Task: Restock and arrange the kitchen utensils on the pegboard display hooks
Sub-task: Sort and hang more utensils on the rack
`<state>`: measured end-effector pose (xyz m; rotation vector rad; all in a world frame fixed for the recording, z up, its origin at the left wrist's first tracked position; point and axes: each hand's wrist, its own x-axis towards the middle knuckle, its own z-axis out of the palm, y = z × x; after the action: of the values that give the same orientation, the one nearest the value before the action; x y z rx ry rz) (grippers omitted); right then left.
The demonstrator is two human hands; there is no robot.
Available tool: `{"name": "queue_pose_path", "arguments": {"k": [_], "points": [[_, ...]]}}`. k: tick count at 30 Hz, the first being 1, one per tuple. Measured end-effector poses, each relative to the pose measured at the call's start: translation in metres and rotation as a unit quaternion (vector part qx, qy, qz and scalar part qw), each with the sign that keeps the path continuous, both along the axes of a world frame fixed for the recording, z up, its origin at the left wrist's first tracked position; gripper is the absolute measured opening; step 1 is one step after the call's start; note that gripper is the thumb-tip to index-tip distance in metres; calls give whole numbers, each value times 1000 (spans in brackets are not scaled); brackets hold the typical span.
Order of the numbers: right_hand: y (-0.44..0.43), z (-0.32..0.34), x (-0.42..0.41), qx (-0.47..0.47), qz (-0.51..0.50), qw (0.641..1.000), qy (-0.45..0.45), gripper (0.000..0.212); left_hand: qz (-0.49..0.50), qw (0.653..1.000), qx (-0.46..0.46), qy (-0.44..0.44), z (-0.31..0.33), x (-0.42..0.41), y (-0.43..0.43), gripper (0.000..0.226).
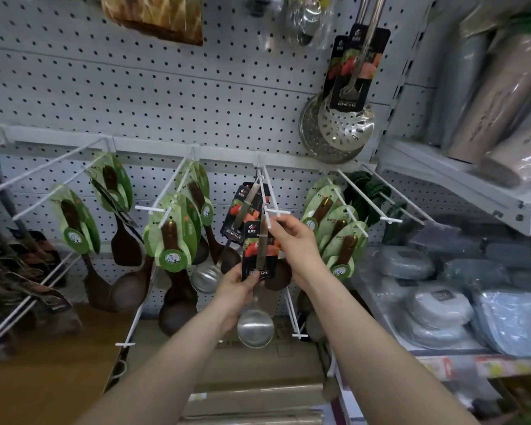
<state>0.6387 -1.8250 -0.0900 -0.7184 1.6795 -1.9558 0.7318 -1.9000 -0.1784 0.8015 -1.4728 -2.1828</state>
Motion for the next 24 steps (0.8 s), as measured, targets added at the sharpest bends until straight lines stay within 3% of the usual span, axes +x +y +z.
{"name": "queue_pose_path", "arguments": {"k": [2,6,13,24], "points": [[2,-3,-3,-2,7,1000,4,6,5,1000,-4,-6,-2,0,-2,25],[9,-17,-4,12,-18,1000,-5,11,37,999,-3,-21,-10,9,-5,46],[27,-49,18,51,-88,995,-11,14,69,997,22,7,-9,38,4,34],[82,-72,74,112,-111,979,128,20,58,989,-134,3,1,92,39,23]]}}
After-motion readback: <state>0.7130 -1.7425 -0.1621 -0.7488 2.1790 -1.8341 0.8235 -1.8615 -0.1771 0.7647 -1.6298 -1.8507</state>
